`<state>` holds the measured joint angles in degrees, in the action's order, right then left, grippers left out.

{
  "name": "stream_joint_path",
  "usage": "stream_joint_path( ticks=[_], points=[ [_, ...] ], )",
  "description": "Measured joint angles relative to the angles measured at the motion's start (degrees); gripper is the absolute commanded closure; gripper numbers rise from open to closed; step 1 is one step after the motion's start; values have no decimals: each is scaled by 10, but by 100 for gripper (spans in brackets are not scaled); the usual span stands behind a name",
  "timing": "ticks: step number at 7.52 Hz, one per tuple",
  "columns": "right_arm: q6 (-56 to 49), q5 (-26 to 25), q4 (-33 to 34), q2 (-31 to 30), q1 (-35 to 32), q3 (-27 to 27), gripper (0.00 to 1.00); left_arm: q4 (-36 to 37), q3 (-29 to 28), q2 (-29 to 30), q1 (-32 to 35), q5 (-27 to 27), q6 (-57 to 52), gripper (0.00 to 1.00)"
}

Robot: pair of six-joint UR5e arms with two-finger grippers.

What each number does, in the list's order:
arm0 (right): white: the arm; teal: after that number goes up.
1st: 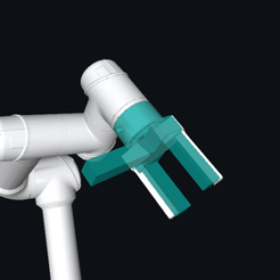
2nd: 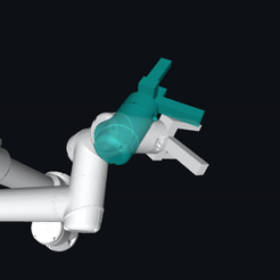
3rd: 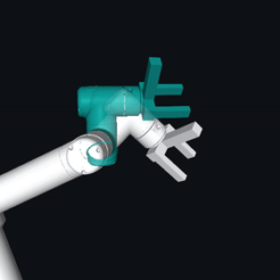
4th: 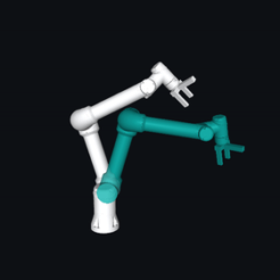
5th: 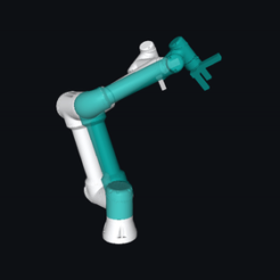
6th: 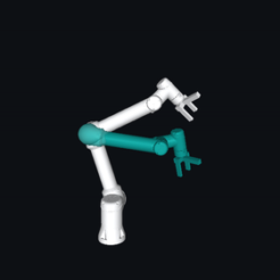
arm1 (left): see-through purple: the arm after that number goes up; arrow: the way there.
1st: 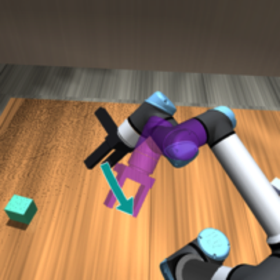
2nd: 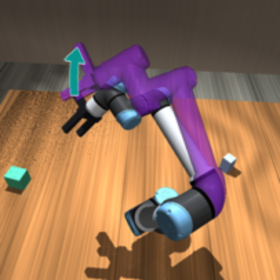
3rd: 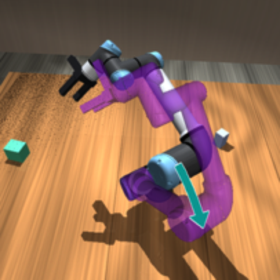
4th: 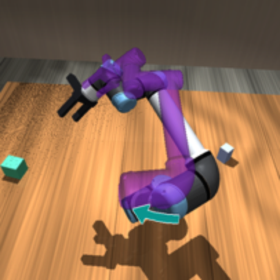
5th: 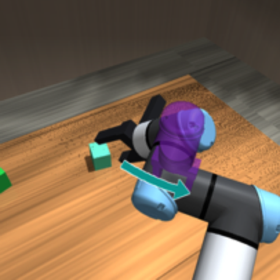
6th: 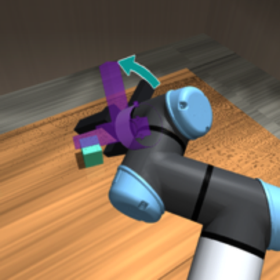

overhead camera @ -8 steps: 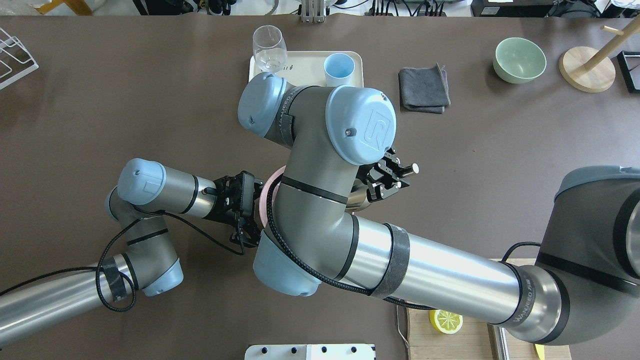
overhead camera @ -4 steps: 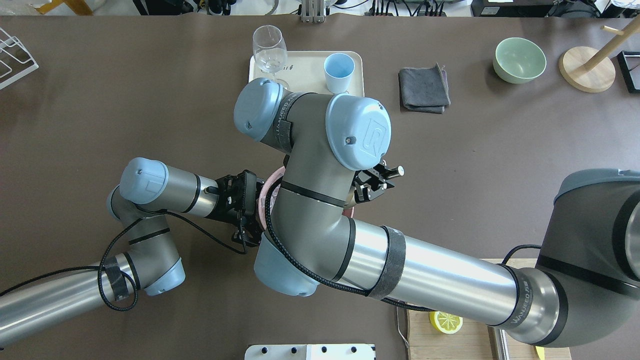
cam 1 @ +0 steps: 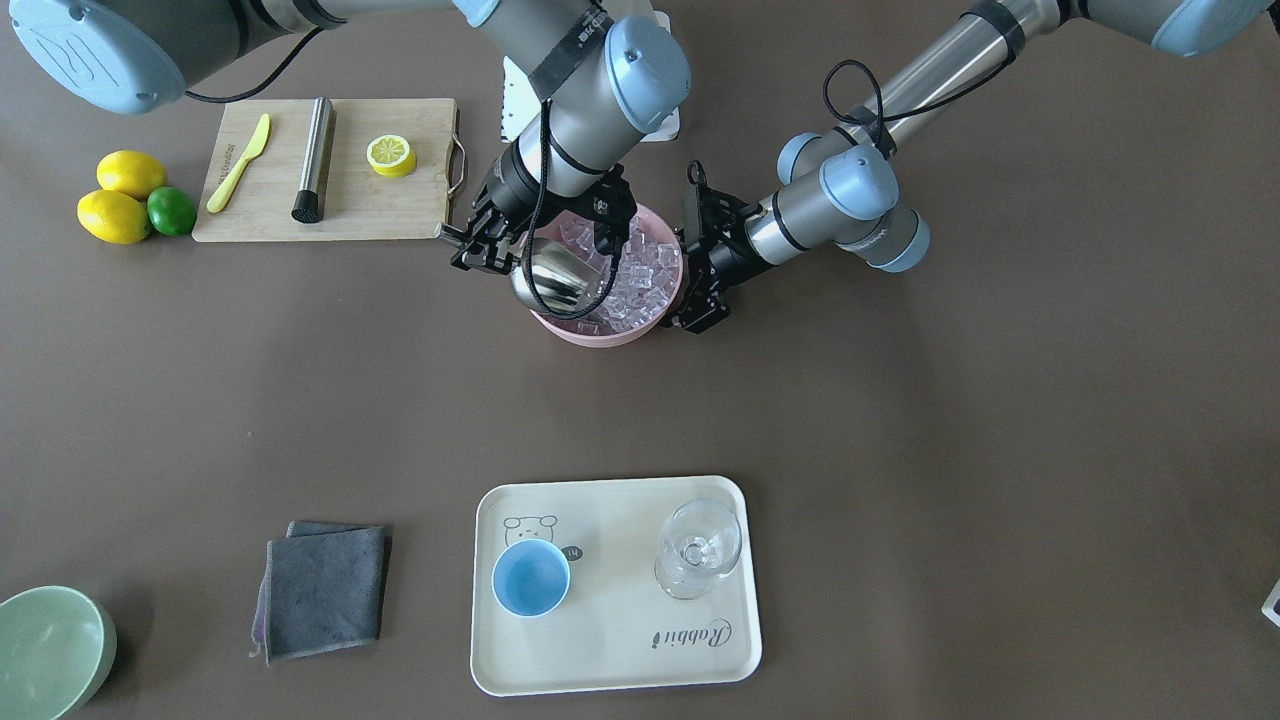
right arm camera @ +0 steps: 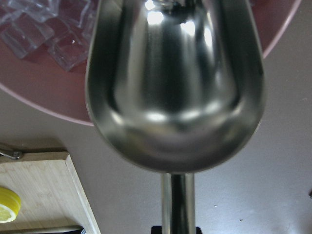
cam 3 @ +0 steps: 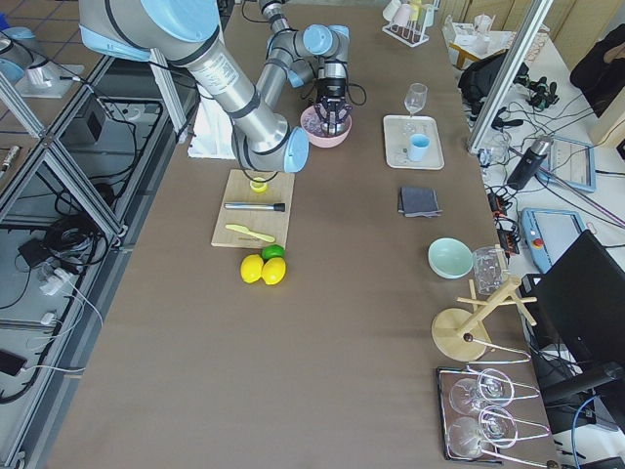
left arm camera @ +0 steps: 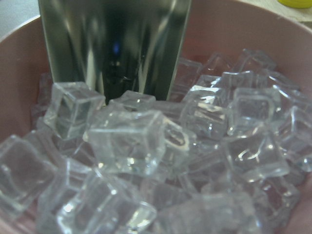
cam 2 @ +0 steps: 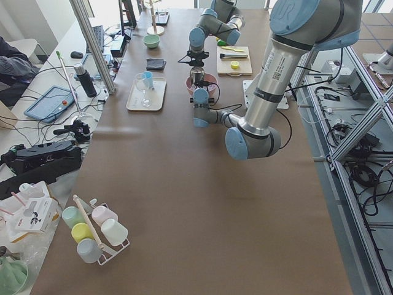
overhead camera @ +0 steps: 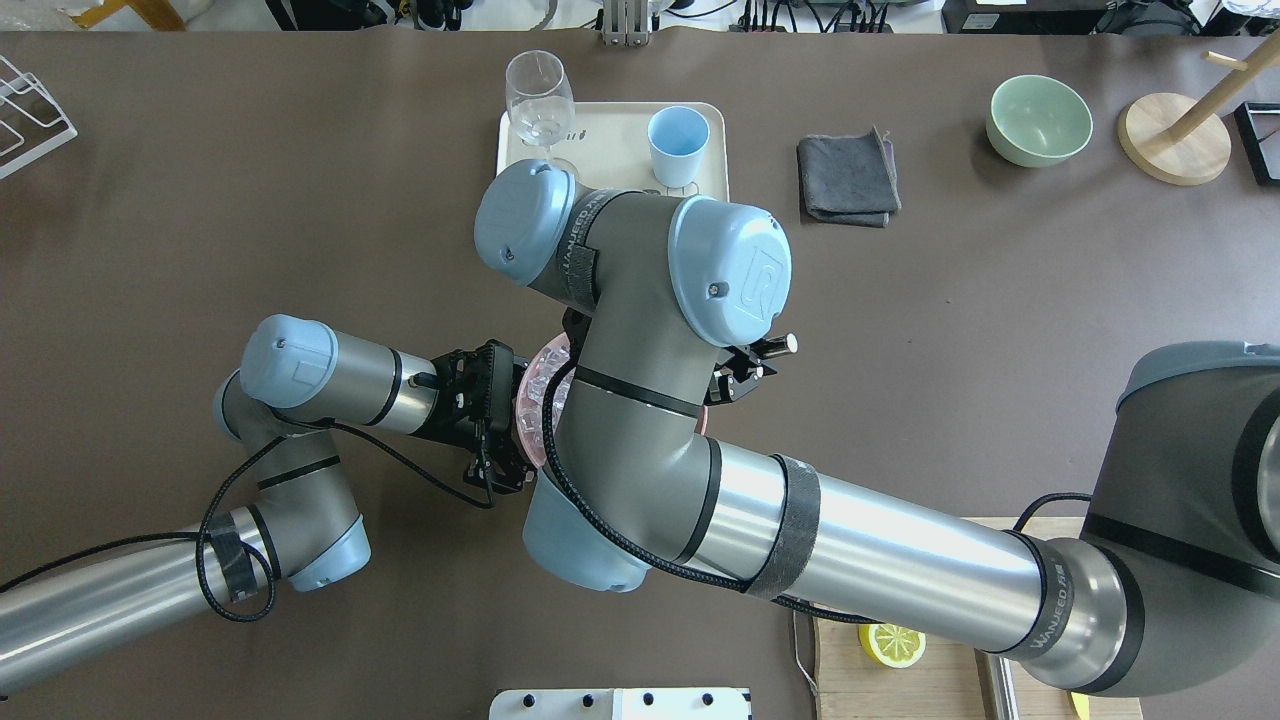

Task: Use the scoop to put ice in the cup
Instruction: 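Lower the scoop into the ice cubes with the right gripper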

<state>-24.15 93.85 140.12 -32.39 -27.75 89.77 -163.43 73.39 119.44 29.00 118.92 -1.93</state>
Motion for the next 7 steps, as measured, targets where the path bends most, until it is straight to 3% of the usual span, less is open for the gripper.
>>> stream_joint_path(
  ticks=[7],
  points=[
    [76, 24, -101, -74, 0, 70, 100, 8, 0, 0, 0, 0, -1, 2]
  ],
)
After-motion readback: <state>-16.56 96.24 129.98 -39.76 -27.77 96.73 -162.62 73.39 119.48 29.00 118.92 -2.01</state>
